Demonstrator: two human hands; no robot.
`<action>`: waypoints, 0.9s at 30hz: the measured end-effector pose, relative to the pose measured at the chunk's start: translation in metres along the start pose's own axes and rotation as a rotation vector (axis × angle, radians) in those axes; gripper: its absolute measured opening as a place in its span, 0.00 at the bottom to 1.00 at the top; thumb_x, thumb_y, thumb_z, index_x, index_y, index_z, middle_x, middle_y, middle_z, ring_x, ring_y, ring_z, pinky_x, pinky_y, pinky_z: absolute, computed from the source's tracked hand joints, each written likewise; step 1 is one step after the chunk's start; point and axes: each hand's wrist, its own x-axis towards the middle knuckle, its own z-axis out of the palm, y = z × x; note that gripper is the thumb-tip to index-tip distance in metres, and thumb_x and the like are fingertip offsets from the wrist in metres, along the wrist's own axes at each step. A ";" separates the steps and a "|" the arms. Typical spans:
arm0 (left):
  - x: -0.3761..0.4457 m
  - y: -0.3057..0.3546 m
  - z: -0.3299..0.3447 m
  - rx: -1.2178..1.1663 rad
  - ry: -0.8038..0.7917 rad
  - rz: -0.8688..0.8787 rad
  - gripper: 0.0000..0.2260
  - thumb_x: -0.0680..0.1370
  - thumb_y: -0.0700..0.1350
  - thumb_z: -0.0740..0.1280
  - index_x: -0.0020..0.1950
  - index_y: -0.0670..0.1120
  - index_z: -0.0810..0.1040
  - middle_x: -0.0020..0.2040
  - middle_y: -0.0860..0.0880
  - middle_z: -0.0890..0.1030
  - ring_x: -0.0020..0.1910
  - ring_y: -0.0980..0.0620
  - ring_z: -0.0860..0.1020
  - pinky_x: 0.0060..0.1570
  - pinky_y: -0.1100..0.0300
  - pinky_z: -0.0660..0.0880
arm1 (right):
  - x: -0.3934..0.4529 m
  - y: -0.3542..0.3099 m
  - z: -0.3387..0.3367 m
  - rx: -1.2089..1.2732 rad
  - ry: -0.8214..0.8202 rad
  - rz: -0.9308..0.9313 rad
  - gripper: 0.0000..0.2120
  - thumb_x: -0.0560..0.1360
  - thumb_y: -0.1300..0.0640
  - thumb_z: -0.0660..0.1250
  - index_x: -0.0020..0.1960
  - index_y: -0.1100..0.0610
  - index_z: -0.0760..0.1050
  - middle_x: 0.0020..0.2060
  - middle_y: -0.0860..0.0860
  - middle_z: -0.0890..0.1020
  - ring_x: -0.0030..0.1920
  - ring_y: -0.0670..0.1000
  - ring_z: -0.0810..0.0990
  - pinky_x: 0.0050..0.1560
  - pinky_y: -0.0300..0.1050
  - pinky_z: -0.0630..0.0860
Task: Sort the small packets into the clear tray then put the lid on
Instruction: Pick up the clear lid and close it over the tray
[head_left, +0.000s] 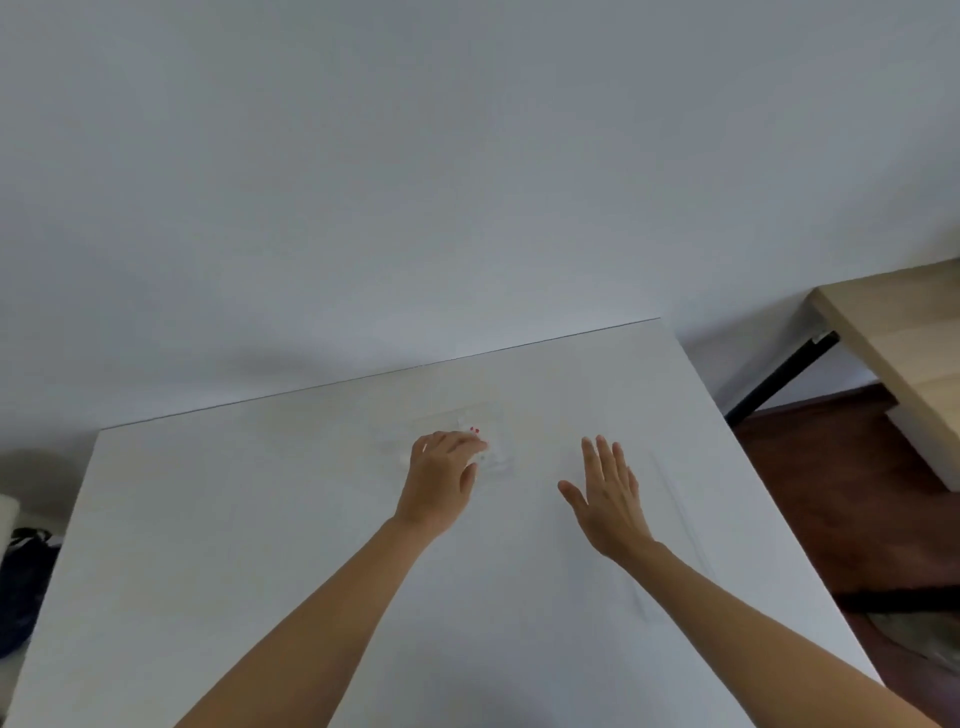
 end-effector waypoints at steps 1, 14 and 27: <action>0.001 0.011 0.009 -0.016 -0.028 0.033 0.14 0.74 0.37 0.66 0.57 0.48 0.80 0.57 0.51 0.82 0.59 0.49 0.77 0.64 0.50 0.69 | -0.012 0.013 0.000 -0.003 0.010 0.049 0.35 0.80 0.40 0.52 0.79 0.55 0.42 0.79 0.56 0.46 0.79 0.58 0.40 0.77 0.58 0.47; 0.017 0.125 0.128 0.103 -0.570 0.317 0.21 0.77 0.37 0.60 0.70 0.47 0.68 0.75 0.47 0.64 0.73 0.46 0.62 0.69 0.48 0.65 | -0.111 0.087 0.021 -0.041 0.040 0.413 0.50 0.67 0.28 0.62 0.78 0.52 0.48 0.78 0.58 0.49 0.77 0.62 0.47 0.76 0.59 0.53; 0.024 0.129 0.121 0.099 -0.536 0.457 0.17 0.78 0.48 0.66 0.66 0.51 0.73 0.71 0.51 0.71 0.74 0.49 0.62 0.75 0.45 0.55 | -0.116 0.118 -0.032 0.491 0.039 0.368 0.50 0.61 0.38 0.75 0.75 0.46 0.54 0.70 0.53 0.70 0.68 0.56 0.68 0.63 0.54 0.71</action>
